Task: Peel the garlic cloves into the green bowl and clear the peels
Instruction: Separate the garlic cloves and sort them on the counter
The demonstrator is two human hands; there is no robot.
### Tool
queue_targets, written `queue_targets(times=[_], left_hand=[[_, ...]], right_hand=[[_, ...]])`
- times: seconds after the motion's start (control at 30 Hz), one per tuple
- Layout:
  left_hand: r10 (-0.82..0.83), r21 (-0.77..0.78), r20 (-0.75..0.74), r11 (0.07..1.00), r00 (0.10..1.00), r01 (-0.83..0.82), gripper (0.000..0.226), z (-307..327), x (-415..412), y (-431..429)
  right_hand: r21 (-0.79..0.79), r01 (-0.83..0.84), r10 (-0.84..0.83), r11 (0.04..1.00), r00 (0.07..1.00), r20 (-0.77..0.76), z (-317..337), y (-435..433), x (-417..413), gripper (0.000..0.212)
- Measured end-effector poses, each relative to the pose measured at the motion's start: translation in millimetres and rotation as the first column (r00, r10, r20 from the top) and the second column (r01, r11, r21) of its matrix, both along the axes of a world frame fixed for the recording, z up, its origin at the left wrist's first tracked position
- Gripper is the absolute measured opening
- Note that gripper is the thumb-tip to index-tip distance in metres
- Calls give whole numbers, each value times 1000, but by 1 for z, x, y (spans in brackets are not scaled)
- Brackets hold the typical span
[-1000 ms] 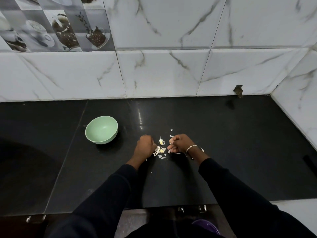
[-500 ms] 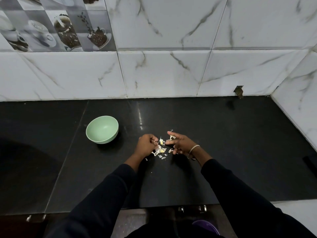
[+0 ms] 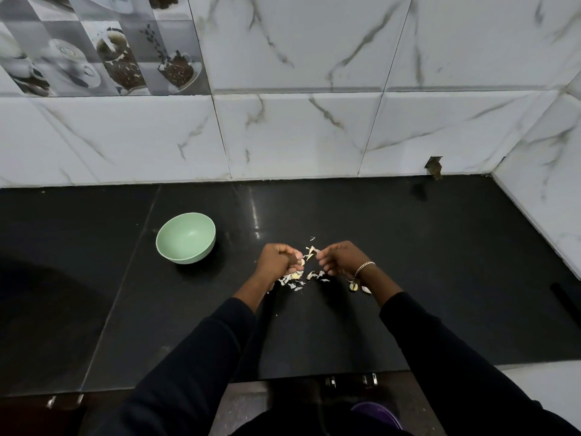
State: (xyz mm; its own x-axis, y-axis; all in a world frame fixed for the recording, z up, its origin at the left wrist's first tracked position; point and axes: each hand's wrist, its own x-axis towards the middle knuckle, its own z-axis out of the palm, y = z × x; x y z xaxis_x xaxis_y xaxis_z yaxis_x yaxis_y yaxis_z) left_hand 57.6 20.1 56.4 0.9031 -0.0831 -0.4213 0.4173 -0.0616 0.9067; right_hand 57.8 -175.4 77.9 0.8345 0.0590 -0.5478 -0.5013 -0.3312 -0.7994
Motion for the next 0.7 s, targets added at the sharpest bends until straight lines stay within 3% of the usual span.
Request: queue_targets(times=[0.07,0.13,0.2,0.43,0.7], left_hand=[[-37,14,8,999,999,37,4,3,-4,-15],[-70,49,-9,996,997,71,12,1,-9,-35],[-92,73,-61,993,994,96,20,-4,-14,-54],[-47,40,-217,998,975,57,30,-17,-25,-119],[-117,159,-75,979,990,128,23,-14,-28,-116]], right_hand=[[-248,-77,81,966,997,8,-2,-13,3,23],[-507,-102,138,856,990,35,-3,-34,4,17],[-616,-107,155,780,988,24,-3,-54,0,17],[-675,-84,102,733,995,-13,-7,-91,-17,17],[-655,39,48,755,992,114,-4,-89,-16,22]])
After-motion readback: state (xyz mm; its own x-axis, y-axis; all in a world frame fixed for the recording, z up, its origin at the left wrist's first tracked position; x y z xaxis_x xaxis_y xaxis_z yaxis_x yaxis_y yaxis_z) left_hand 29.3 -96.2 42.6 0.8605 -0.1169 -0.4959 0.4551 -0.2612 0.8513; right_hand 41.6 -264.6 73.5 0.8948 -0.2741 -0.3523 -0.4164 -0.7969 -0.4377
